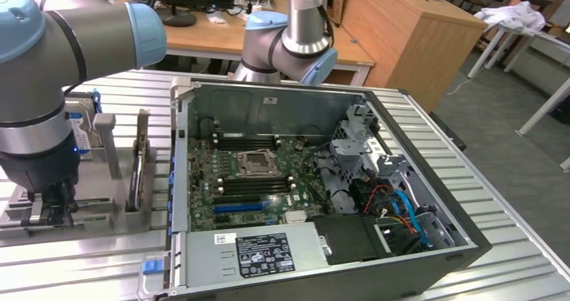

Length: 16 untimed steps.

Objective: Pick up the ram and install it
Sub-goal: 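Pick up the ram and move it above insertion slot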

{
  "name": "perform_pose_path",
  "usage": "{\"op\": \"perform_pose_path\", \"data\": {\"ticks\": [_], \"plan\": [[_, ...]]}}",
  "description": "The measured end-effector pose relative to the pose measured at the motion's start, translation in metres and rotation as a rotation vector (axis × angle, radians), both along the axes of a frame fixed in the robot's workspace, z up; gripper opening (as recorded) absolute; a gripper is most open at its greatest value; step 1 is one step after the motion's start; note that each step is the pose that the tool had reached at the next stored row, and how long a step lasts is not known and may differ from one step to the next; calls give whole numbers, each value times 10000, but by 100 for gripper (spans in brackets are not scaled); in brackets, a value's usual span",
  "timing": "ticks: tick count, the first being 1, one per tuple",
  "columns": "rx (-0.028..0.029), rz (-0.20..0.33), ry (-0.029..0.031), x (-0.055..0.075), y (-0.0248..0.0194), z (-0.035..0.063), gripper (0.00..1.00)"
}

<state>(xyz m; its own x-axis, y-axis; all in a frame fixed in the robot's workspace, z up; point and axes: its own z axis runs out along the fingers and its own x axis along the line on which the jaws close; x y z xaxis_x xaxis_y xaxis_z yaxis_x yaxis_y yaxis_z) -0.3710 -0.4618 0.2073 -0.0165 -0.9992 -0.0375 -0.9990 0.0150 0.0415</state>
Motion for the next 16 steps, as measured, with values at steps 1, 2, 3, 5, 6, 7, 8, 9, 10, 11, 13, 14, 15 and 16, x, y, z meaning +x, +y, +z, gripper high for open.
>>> {"op": "perform_pose_path", "data": {"ticks": [1,2,3,5,6,7,8,9,10,11,13,14,15,16], "plan": [[0,0,0,0,-3,0,30],[0,-1,0,-1,-6,0,30],[0,-2,1,-1,-7,1,30],[0,-3,0,-2,-7,0,30],[0,-2,0,-2,-8,0,30],[1,-1,-1,-1,-8,-2,30],[1,-1,-2,-2,-8,-8,30],[1,-1,-1,-1,-8,-14,30],[0,-1,-1,-1,-8,-23,30],[1,-1,-1,-1,-8,-33,30],[0,-1,0,-2,-8,-45,30],[1,-1,-1,-1,-8,-51,30],[0,-2,0,-1,-8,-56,30],[0,-1,1,-1,-8,-59,30]]}}
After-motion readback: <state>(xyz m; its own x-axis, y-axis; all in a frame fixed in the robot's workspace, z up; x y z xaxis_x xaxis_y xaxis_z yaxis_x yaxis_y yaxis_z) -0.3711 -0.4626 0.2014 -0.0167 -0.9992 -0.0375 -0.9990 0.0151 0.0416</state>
